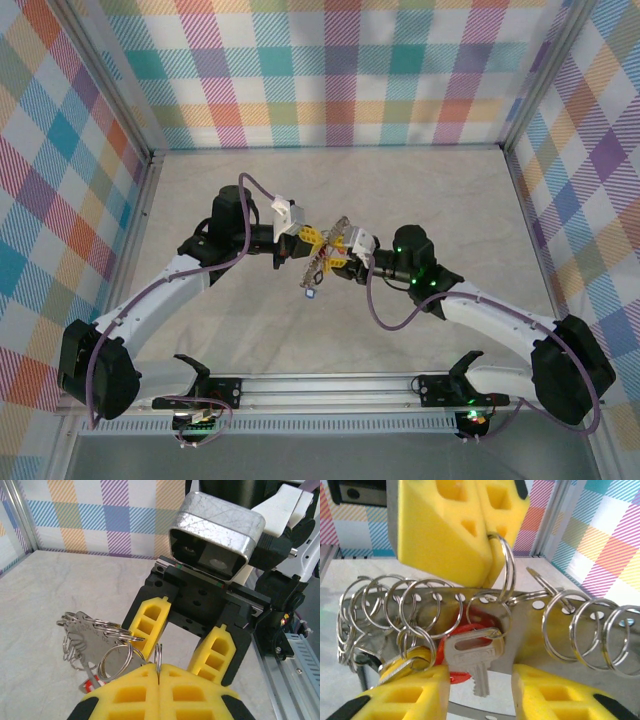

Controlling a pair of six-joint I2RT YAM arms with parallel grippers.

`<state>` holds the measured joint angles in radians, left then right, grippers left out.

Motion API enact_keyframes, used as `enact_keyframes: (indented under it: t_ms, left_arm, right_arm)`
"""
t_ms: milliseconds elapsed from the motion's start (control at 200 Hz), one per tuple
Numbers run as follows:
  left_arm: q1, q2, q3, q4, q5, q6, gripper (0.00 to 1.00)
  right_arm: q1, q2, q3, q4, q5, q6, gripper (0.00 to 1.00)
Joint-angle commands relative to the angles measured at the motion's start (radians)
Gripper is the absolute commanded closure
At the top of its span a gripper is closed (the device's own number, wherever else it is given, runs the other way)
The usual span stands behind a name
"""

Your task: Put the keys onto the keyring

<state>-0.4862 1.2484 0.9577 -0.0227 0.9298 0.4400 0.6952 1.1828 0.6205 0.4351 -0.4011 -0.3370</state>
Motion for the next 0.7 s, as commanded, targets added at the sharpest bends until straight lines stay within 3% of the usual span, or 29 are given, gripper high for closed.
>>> enact_keyframes:
  t_ms: [0, 290, 515, 695]
  left_arm:
    - [0.004, -0.038, -0.005, 0.057, 0.009, -0.010, 1.00]
    - [0.003, -0.039, -0.008, 0.063, -0.002, -0.015, 1.00]
    - [0.004, -0.040, -0.011, 0.066, -0.014, -0.017, 1.00]
    - [0.003, -0.044, -0.016, 0.067, -0.018, -0.017, 1.00]
  right_arm:
    - [0.018, 0.002, -0.017, 0.076, 0.026, 0.031, 0.57]
    - [0.059, 0.014, -0.033, 0.108, 0.072, 0.059, 0.56]
    - [0.085, 0.024, -0.032, 0.129, 0.219, 0.074, 0.57]
    - [0.089, 0.018, -0.031, 0.111, 0.270, 0.065, 0.69]
